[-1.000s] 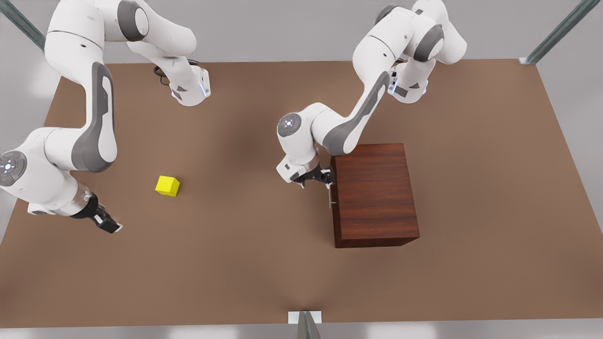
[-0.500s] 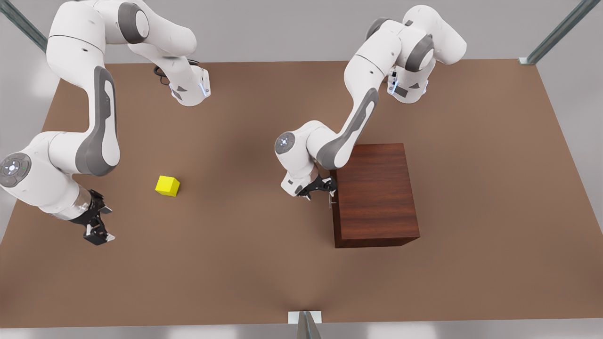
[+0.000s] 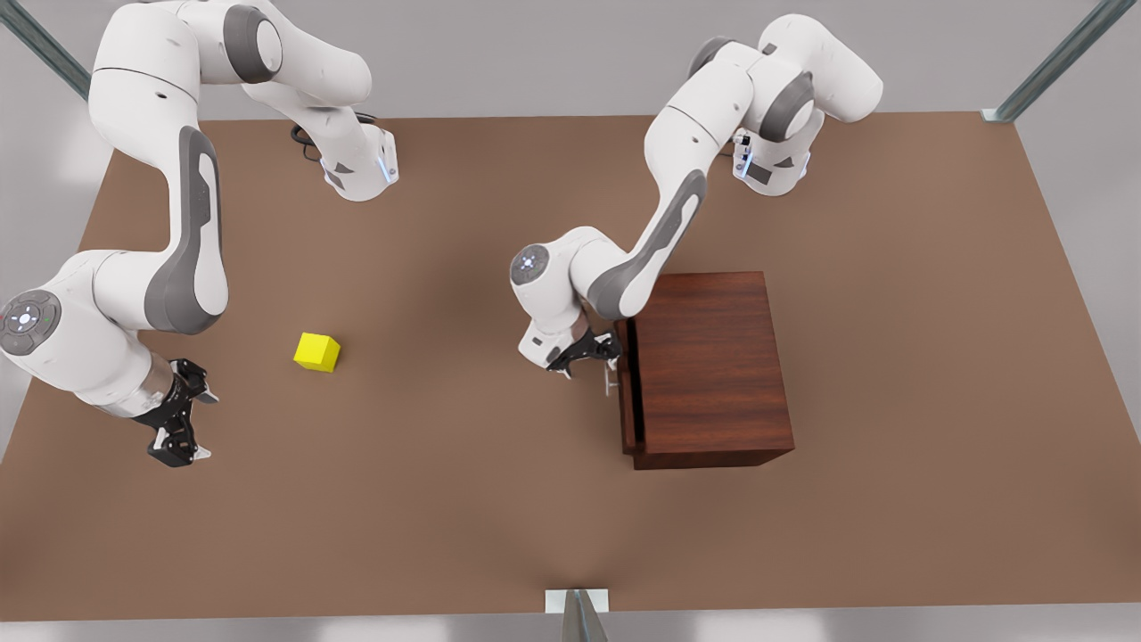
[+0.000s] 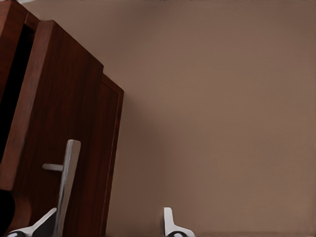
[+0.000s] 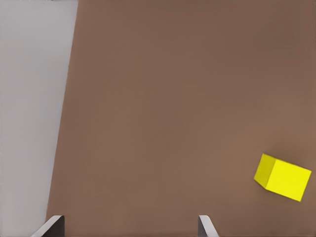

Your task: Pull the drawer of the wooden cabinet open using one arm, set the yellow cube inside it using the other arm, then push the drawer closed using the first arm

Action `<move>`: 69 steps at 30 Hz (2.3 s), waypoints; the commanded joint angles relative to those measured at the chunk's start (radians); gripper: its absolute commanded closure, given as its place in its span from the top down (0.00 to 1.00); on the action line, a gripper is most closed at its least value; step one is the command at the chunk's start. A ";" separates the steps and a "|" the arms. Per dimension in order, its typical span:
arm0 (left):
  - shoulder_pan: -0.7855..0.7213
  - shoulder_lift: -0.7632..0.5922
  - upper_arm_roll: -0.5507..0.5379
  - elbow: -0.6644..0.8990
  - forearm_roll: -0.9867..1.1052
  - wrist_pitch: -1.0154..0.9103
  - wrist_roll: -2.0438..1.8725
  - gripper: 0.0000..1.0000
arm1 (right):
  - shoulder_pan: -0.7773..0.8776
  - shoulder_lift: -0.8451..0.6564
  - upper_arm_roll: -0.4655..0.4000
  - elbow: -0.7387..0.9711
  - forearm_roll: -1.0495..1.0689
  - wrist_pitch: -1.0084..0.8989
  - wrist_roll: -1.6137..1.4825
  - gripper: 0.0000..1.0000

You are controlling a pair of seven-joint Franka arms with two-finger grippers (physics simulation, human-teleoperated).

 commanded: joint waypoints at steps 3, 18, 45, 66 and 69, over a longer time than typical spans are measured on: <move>-0.001 0.009 -0.013 0.020 0.000 0.014 -0.116 1.00 | 0.000 -0.001 0.000 0.001 0.000 0.001 0.156 1.00; -0.036 0.032 -0.011 0.067 0.001 -0.024 -0.144 1.00 | 0.000 0.000 0.000 0.001 0.000 0.001 0.156 1.00; 0.688 -0.718 -0.076 -0.312 -0.382 -0.339 0.976 1.00 | 0.043 -0.280 0.008 -0.630 -0.027 0.362 0.191 1.00; 0.850 -0.680 -0.079 -0.284 -0.427 -0.511 1.036 1.00 | 0.029 -0.147 0.005 -0.918 -0.017 0.665 0.213 1.00; 0.864 -0.728 -0.070 -0.284 -0.436 -0.571 0.991 1.00 | 0.028 -0.136 0.002 -0.920 -0.025 0.665 0.213 1.00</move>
